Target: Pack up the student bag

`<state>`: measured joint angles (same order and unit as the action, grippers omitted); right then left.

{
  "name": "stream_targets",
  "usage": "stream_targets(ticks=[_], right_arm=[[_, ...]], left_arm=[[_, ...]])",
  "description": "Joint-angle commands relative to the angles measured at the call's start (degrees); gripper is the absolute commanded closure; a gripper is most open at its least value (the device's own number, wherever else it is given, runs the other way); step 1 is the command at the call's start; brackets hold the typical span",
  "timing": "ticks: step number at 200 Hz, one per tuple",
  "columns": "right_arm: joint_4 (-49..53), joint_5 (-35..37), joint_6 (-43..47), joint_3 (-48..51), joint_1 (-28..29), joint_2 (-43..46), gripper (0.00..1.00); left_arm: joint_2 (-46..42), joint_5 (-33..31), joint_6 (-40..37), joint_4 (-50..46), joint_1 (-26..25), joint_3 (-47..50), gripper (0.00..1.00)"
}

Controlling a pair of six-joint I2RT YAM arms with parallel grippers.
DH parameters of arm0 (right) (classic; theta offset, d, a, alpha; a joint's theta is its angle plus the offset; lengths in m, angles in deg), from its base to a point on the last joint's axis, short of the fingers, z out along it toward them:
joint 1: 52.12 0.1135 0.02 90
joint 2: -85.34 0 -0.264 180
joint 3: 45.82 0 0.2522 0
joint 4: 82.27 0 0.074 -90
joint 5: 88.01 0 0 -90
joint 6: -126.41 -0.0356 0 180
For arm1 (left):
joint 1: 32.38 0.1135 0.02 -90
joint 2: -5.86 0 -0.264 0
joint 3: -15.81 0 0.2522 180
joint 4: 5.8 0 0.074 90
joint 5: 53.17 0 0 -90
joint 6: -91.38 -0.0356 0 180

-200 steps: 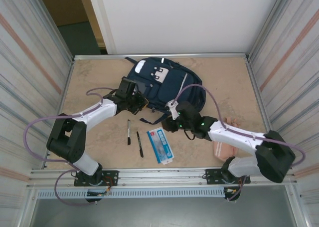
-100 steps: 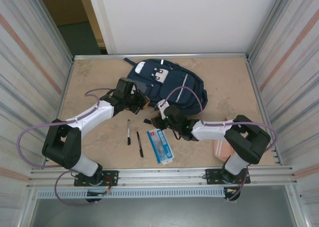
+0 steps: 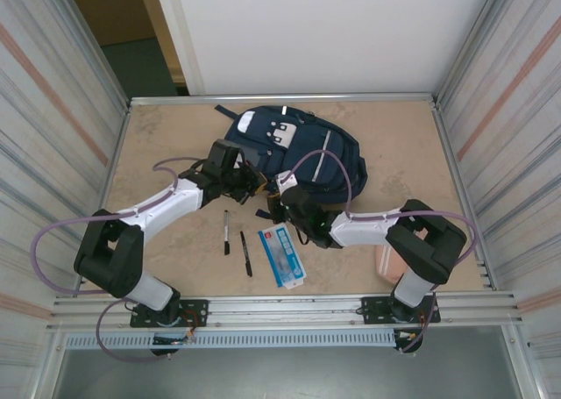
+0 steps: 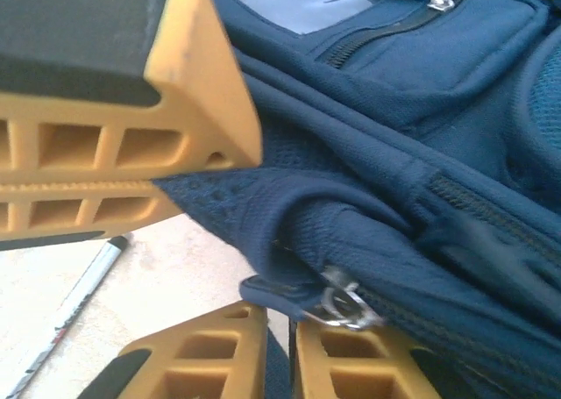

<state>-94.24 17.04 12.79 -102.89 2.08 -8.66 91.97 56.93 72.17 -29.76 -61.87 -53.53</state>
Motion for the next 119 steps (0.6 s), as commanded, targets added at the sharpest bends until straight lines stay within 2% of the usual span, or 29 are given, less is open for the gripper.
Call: stream_targets(ticks=[1, 18, 34, 76, 82, 91, 95, 119], right_arm=[[5.53, -7.29, -6.55, -0.2, -3.43, 4.49, 0.93], [12.03, -15.77, -9.37, -0.85, -6.39, 6.71, 0.97], [13.53, -24.75, -9.81, -0.26, -8.77, 8.06, 0.99], [21.55, -36.13, -10.02, -3.06, -13.18, 9.18, 1.0], [22.48, -35.83, -10.13, -3.35, -13.24, 9.19, 0.93], [23.87, -34.24, -9.59, -3.99, -12.96, 9.16, 0.73], [24.52, -32.9, -8.9, -4.25, -12.37, 9.18, 0.67], [25.55, -18.48, -4.17, -5.01, -6.0, 9.53, 0.61]], left_arm=[[-3.22, 2.01, -0.19, 1.95, -0.74, 0.63, 1.0], [-3.01, 1.52, -0.29, 2.12, -0.72, 0.99, 1.0], [-2.31, 1.61, -1.03, 1.96, -0.69, 0.61, 1.0], [-2.05, 1.08, -0.83, 1.95, -0.84, 0.21, 1.0], [-2.0, 0.96, -0.99, 1.93, -0.86, 0.17, 1.0], [-2.07, 1.06, -0.92, 1.63, -0.85, 0.11, 1.0], [-2.14, 1.05, -0.68, 1.61, -0.83, 0.25, 1.0], [-3.15, 1.49, 1.32, 4.02, -1.2, 1.73, 1.0]])
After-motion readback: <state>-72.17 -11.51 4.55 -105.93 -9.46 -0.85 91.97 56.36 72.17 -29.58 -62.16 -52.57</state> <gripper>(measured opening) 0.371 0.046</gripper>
